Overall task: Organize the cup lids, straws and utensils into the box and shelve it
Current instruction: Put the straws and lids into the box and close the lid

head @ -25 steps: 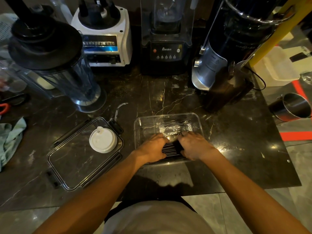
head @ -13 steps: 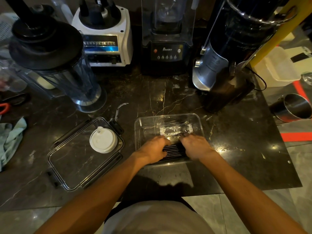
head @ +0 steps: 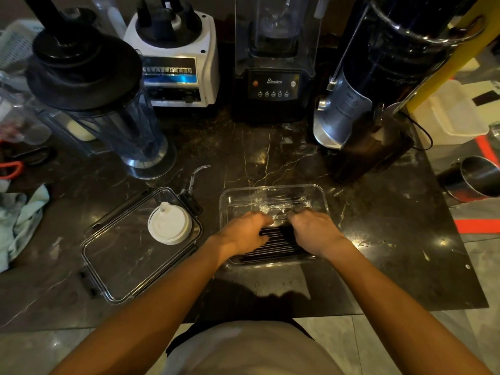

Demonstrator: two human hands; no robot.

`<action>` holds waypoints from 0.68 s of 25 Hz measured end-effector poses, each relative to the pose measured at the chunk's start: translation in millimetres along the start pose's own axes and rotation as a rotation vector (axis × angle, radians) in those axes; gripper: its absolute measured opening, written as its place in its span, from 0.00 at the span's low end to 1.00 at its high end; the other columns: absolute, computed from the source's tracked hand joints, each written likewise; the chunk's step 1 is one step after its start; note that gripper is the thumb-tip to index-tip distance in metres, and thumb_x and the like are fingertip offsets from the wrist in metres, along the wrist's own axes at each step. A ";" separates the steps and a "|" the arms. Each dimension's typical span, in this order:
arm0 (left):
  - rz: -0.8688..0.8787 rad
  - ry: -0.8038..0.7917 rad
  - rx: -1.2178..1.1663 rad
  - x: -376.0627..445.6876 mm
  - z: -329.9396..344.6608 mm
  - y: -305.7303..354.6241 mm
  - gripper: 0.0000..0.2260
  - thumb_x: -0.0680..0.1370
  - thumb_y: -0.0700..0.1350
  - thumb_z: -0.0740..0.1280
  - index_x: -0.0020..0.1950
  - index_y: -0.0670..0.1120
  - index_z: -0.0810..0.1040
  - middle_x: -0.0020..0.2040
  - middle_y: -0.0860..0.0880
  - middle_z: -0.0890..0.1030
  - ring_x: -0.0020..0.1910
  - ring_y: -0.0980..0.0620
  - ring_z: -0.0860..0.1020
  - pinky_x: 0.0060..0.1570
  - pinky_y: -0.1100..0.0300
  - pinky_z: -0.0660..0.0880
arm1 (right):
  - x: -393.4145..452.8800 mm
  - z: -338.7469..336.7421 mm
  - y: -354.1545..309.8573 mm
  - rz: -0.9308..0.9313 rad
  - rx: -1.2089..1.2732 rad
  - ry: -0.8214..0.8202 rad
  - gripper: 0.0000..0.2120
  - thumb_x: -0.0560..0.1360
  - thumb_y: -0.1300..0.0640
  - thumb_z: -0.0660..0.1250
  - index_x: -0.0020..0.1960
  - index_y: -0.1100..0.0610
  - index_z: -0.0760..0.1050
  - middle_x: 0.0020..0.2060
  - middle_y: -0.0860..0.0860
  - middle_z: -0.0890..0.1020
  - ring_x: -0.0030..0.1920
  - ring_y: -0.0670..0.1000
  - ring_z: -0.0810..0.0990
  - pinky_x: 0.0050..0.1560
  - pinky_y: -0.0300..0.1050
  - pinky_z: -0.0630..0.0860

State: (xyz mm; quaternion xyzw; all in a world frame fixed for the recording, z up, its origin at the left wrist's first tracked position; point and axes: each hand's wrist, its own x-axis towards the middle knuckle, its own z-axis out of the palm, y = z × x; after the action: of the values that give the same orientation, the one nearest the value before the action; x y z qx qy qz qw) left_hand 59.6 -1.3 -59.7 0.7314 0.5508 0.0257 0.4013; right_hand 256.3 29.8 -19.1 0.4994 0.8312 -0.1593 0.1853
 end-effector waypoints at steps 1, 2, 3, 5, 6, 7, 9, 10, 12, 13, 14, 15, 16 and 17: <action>-0.003 0.003 -0.002 -1.0 -3.2 -1.1 0.18 0.80 0.47 0.70 0.70 0.53 0.77 0.64 0.51 0.81 0.62 0.52 0.80 0.62 0.51 0.79 | 1.9 -3.3 -1.1 0.002 -0.001 0.016 0.14 0.78 0.61 0.63 0.62 0.55 0.76 0.59 0.54 0.79 0.60 0.56 0.79 0.60 0.52 0.73; -0.002 0.010 -0.007 -2.5 -6.6 -2.1 0.18 0.80 0.47 0.70 0.70 0.53 0.77 0.64 0.51 0.82 0.62 0.52 0.80 0.62 0.52 0.79 | 4.1 -7.4 -2.8 0.003 0.001 0.037 0.13 0.78 0.61 0.63 0.62 0.54 0.76 0.58 0.54 0.80 0.59 0.56 0.80 0.59 0.52 0.74; 0.001 0.020 -0.018 -4.0 -9.7 -2.7 0.17 0.81 0.46 0.70 0.70 0.52 0.77 0.63 0.51 0.82 0.61 0.53 0.80 0.62 0.52 0.79 | 5.8 -12.0 -4.6 0.000 0.006 0.062 0.12 0.79 0.61 0.63 0.61 0.54 0.76 0.56 0.53 0.81 0.58 0.56 0.81 0.58 0.52 0.75; 0.012 0.072 -0.063 -10.1 -17.8 -3.0 0.16 0.81 0.45 0.69 0.69 0.51 0.77 0.62 0.51 0.82 0.60 0.54 0.81 0.62 0.54 0.79 | 10.5 -22.9 -11.4 -0.030 0.012 0.123 0.08 0.79 0.59 0.64 0.57 0.54 0.77 0.52 0.53 0.82 0.54 0.56 0.82 0.53 0.52 0.76; 0.023 0.116 -0.091 -14.2 -23.2 -2.4 0.16 0.81 0.44 0.69 0.69 0.51 0.78 0.61 0.51 0.83 0.59 0.54 0.81 0.61 0.55 0.79 | 13.4 -28.6 -15.7 -0.053 0.027 0.153 0.06 0.79 0.58 0.64 0.55 0.54 0.77 0.50 0.52 0.82 0.52 0.56 0.83 0.50 0.52 0.77; 0.036 0.177 -0.120 -19.1 -30.0 -3.4 0.16 0.81 0.44 0.69 0.69 0.50 0.78 0.60 0.51 0.83 0.58 0.56 0.81 0.61 0.57 0.79 | 17.3 -34.6 -21.7 -0.077 0.060 0.180 0.04 0.79 0.56 0.65 0.53 0.53 0.77 0.48 0.52 0.82 0.50 0.56 0.83 0.47 0.51 0.77; 0.044 0.319 -0.161 -30.7 -45.4 -9.4 0.15 0.81 0.44 0.69 0.68 0.49 0.79 0.58 0.52 0.83 0.56 0.57 0.81 0.58 0.61 0.78 | 26.9 -45.7 -37.6 -0.121 0.159 0.230 0.03 0.79 0.54 0.66 0.50 0.52 0.78 0.46 0.51 0.80 0.47 0.55 0.82 0.42 0.48 0.74; 0.030 0.385 -0.170 -39.0 -54.3 -15.6 0.15 0.81 0.44 0.70 0.68 0.48 0.80 0.59 0.50 0.83 0.55 0.57 0.81 0.58 0.61 0.78 | 33.1 -50.4 -48.3 -0.144 0.207 0.255 0.03 0.79 0.54 0.66 0.51 0.52 0.78 0.47 0.50 0.80 0.48 0.54 0.82 0.42 0.48 0.73; -0.024 0.494 -0.186 -56.3 -69.5 -30.8 0.15 0.80 0.43 0.71 0.67 0.46 0.80 0.59 0.48 0.84 0.55 0.54 0.82 0.58 0.58 0.79 | 45.1 -57.2 -70.7 -0.184 0.318 0.298 0.06 0.79 0.55 0.67 0.55 0.53 0.80 0.49 0.50 0.81 0.49 0.53 0.81 0.46 0.50 0.77; -0.059 0.551 -0.211 -65.6 -75.1 -39.8 0.15 0.80 0.42 0.71 0.66 0.45 0.81 0.58 0.47 0.84 0.54 0.53 0.82 0.58 0.56 0.80 | 50.4 -59.2 -82.6 -0.199 0.378 0.316 0.08 0.79 0.55 0.67 0.57 0.53 0.80 0.50 0.50 0.82 0.50 0.52 0.82 0.49 0.51 0.78; -0.098 0.615 -0.244 -75.8 -79.1 -50.2 0.14 0.79 0.42 0.72 0.65 0.44 0.81 0.56 0.46 0.84 0.53 0.51 0.83 0.58 0.53 0.80 | 56.0 -60.3 -95.7 -0.212 0.438 0.327 0.09 0.79 0.55 0.67 0.59 0.54 0.80 0.51 0.50 0.83 0.51 0.51 0.82 0.50 0.51 0.79; -0.142 0.681 -0.278 -86.6 -81.3 -61.8 0.14 0.78 0.41 0.73 0.64 0.44 0.82 0.55 0.46 0.84 0.52 0.50 0.83 0.57 0.51 0.80 | 62.0 -60.2 -109.8 -0.221 0.496 0.330 0.10 0.79 0.55 0.67 0.60 0.54 0.80 0.51 0.49 0.83 0.50 0.49 0.82 0.51 0.49 0.79; -0.191 0.733 -0.303 -95.2 -82.1 -72.1 0.14 0.78 0.41 0.73 0.64 0.44 0.82 0.54 0.45 0.83 0.51 0.49 0.83 0.57 0.49 0.80 | 67.0 -59.4 -122.5 -0.222 0.555 0.323 0.10 0.79 0.54 0.68 0.60 0.53 0.80 0.50 0.47 0.82 0.49 0.47 0.82 0.49 0.45 0.78; -0.247 0.774 -0.324 -104.7 -81.4 -83.0 0.15 0.78 0.42 0.73 0.64 0.45 0.82 0.55 0.45 0.83 0.51 0.50 0.83 0.57 0.49 0.81 | 71.8 -56.8 -136.3 -0.224 0.606 0.300 0.10 0.79 0.54 0.68 0.60 0.52 0.80 0.48 0.44 0.81 0.47 0.44 0.81 0.47 0.42 0.77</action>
State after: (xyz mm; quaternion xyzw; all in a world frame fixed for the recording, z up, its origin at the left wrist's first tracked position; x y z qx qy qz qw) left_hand -85.6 -36.5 -13.3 0.5242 0.7327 0.3360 0.2747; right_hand 95.6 49.3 8.3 0.4553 0.8137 -0.3429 -0.1141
